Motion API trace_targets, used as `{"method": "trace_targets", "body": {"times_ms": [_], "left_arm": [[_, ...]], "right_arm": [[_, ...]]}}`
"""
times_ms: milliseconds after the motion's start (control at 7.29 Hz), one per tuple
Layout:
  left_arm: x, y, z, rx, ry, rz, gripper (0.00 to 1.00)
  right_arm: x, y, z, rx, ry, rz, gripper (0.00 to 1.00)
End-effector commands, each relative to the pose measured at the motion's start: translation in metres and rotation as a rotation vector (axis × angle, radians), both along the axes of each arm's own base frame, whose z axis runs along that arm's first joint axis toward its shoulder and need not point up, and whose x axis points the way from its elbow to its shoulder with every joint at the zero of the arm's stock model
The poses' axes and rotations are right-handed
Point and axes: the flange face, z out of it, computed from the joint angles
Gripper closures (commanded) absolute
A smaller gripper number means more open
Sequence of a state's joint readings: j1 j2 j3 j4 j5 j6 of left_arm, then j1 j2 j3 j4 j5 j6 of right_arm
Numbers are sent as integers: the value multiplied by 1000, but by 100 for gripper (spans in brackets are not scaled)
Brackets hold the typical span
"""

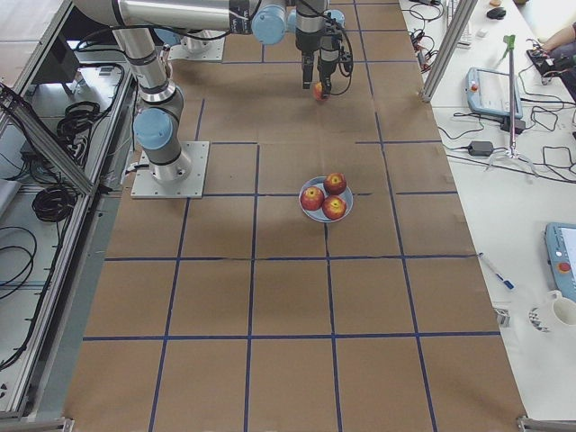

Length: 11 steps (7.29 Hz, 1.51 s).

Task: Transfer apple from basket to plate
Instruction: 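Lift the apple with the left gripper and carry it toward the table center, then set the apple down with the left gripper while the right gripper approaches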

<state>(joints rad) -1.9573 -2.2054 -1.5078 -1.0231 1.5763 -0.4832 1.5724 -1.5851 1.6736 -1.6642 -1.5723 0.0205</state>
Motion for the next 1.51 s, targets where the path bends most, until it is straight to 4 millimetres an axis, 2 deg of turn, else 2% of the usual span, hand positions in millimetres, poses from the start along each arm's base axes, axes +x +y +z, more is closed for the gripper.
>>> {"method": "trace_targets", "body": {"times_ms": [0,137,274,548,685,960,1097,1234,1371], "left_arm": [[-1,-2,-5,5,-1,0,51],[0,0,-7,9,-4,1,17],[-1,-3,1,-4,1,3,11],[0,-1,32,-36,7,1,3],[15,2,71,-40,9,11,3],[73,14,154,-32,2,-95,2],[104,31,199,-17,-4,-114,2],[144,40,229,-28,-2,-177,2],[177,47,245,-15,1,-248,1]], "right_arm": [[0,0,0,-1,0,1,0],[0,0,0,0,-2,1,0],[0,1,1,-1,-2,2,0],[0,2,3,-6,0,1,0],[0,1,4,-9,2,1,0],[0,1,5,-15,-2,1,0],[1,3,7,-21,-3,-5,0],[5,0,8,-32,-4,-2,0],[8,-3,4,-26,-5,-8,0]]}}
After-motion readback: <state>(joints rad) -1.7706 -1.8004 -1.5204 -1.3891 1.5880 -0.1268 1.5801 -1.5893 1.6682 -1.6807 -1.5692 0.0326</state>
